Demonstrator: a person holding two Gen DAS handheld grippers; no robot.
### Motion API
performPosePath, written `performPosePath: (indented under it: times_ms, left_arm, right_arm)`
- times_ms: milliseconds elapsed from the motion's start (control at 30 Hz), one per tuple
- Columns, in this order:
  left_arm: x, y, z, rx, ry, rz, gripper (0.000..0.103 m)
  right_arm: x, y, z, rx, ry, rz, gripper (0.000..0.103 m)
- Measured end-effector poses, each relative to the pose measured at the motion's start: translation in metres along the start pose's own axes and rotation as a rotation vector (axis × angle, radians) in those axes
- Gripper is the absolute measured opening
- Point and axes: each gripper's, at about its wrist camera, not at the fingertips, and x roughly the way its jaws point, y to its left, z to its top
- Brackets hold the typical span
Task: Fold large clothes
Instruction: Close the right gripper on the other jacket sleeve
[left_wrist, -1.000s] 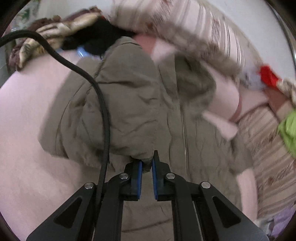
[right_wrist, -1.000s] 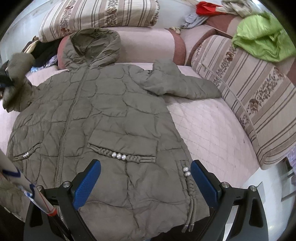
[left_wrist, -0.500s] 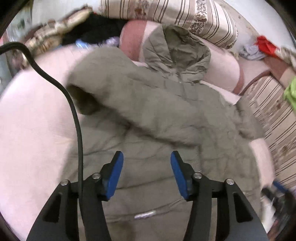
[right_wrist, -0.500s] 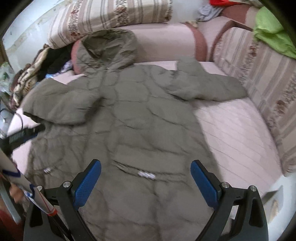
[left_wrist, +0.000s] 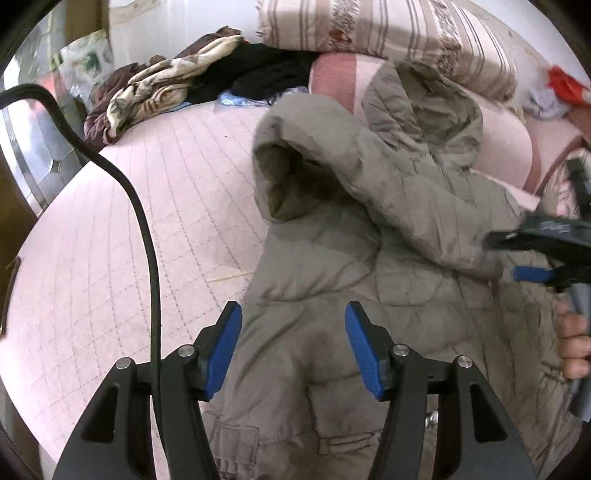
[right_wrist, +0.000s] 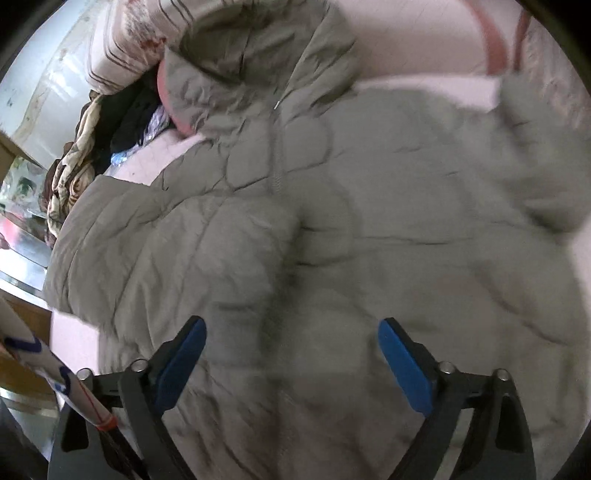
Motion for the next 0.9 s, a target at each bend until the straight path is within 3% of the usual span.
performPosePath:
  times_ms: [33,67,100,133,233,367,600,900]
  left_arm:
    - [-0.002,0.004,0.003,-0.013,-0.012,-0.003,0.057]
    - [-0.003,0.005,0.004,-0.019,-0.021,-0.005,0.057]
    - [-0.005,0.005,0.005,-0.024,-0.027,-0.009,0.057]
    - [-0.005,0.007,0.007,-0.030,-0.031,-0.012,0.057]
    - [0.001,0.010,0.008,-0.059,-0.015,-0.012,0.057]
    - [0.011,0.015,0.007,-0.100,0.027,-0.042,0.057]
    - [0.013,0.010,0.007,-0.089,0.035,-0.036,0.057]
    - [0.029,-0.003,0.001,-0.039,0.082,-0.001,0.057]
  right_arm:
    - [0.015,0.005,0.005,0.016,0.035,0.018,0.084]
    - [0.022,0.007,0.008,0.028,0.048,0.026,0.074]
    - [0.026,0.010,0.011,0.035,0.051,0.034,0.054]
    - [0.029,0.013,0.013,0.042,0.054,0.051,0.043]
    - [0.024,0.016,0.022,0.070,0.057,0.080,0.018]
    - [-0.006,0.019,0.036,0.004,-0.026,0.004,0.015]
    - [-0.039,-0.015,0.059,-0.035,-0.130,-0.278,0.014]
    - [0.004,-0.063,0.073,0.033,-0.048,-0.391,0.015]
